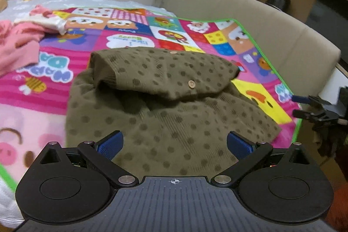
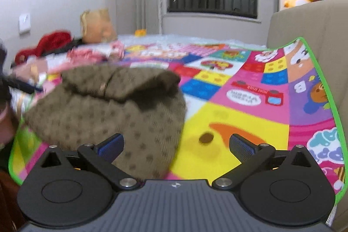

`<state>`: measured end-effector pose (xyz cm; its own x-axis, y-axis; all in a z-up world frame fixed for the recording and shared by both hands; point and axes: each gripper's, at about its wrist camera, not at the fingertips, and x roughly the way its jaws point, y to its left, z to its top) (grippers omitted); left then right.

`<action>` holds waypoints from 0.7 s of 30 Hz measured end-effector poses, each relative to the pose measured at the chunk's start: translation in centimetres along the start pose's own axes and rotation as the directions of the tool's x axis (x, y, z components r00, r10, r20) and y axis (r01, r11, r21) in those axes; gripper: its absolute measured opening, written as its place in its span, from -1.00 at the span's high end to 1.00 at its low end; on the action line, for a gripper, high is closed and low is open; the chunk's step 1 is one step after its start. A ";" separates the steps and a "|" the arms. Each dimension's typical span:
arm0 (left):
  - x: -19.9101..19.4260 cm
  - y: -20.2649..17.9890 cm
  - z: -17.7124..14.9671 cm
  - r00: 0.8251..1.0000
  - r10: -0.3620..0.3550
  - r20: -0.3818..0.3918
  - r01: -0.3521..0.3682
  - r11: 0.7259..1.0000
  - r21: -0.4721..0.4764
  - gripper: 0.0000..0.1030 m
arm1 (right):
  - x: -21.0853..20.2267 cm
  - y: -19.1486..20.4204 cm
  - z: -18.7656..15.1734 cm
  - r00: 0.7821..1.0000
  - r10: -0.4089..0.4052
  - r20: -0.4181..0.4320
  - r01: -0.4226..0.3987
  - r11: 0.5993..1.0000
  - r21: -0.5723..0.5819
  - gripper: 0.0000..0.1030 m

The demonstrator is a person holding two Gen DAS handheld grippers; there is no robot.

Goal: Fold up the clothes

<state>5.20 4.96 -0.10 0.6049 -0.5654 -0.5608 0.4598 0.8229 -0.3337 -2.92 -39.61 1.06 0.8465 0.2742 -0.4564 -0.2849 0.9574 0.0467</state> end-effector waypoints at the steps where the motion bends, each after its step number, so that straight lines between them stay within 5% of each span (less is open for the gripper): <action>1: 0.6 0.3 -0.2 1.000 0.003 0.004 -0.003 0.999 -0.036 -1.00 | 0.5 -0.1 0.3 1.000 -0.017 0.014 0.016 0.999 0.031 -1.00; 5: 3.2 2.2 -0.7 1.000 0.018 -0.016 -0.021 0.978 -0.205 -1.00 | 3.7 -0.4 1.4 0.999 -0.043 0.033 0.036 0.980 0.194 -1.00; 9: 3.4 2.7 -1.1 1.000 0.015 -0.005 -0.015 0.977 -0.213 -1.00 | 7.3 1.4 2.3 0.994 0.101 0.044 -0.110 0.950 0.294 -1.00; 14: 3.4 2.6 -1.7 0.999 0.038 0.001 -0.037 0.985 -0.167 -1.00 | 12.1 6.3 2.0 0.983 0.158 -0.088 -0.139 0.972 0.187 -1.00; 21: 2.9 2.6 -2.3 0.999 0.050 0.016 -0.047 0.989 -0.138 -1.00 | 15.0 9.6 0.1 0.975 0.032 -0.221 -0.023 0.999 0.045 -1.00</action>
<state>6.61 5.58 -4.32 0.6374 -0.5246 -0.5644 0.3370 0.8485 -0.4080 7.07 -26.26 -5.30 0.7162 0.2781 -0.6401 -0.2838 0.9540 0.0969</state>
